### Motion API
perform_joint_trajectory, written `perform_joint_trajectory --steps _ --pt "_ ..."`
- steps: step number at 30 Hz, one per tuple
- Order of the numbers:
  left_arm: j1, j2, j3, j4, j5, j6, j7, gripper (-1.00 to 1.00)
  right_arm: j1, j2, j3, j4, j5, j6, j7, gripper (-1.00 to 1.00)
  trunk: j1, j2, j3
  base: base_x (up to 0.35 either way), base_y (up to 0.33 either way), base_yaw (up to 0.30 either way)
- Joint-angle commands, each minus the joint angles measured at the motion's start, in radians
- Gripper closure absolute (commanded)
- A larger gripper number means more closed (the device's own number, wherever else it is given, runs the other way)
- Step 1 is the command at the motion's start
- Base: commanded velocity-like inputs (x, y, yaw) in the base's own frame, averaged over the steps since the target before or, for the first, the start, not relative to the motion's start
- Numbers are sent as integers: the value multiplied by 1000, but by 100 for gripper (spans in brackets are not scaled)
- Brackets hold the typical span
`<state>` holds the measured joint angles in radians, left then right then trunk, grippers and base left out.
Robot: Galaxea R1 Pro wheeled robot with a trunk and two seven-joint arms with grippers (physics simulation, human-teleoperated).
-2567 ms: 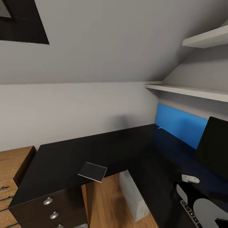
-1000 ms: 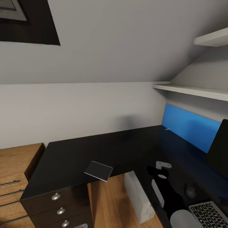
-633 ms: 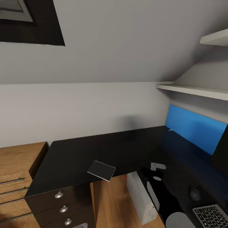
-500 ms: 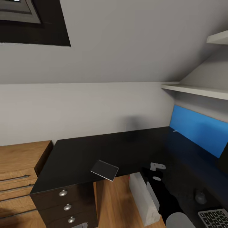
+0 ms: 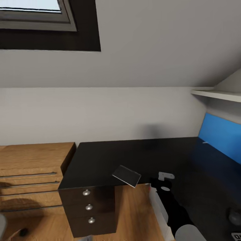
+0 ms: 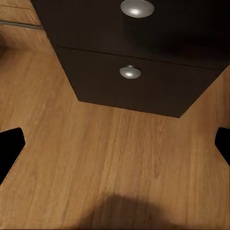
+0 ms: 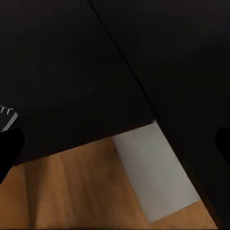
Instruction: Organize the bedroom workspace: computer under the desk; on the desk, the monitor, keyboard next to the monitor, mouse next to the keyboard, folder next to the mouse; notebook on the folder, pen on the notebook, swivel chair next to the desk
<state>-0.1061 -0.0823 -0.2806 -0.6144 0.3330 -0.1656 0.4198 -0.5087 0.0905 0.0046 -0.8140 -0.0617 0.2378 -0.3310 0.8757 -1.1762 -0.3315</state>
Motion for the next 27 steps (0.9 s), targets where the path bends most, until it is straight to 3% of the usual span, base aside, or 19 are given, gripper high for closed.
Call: perform_joint_trajectory --steps 1,20,27 --pt "-1 1 -8 1 11 -6 7 -100 0 0 2 -2 -7 5 -5 -100 0 -1 -1 -116 77 285" --pt "-1 1 -8 1 11 -5 7 -100 7 0 12 -2 -6 -24 -5 -100 0 -1 -1 -15 10 280" --pt "-1 1 -8 2 12 -5 8 -100 7 0 11 -8 -7 -23 -5 -100 0 -1 -1 0 0 17"
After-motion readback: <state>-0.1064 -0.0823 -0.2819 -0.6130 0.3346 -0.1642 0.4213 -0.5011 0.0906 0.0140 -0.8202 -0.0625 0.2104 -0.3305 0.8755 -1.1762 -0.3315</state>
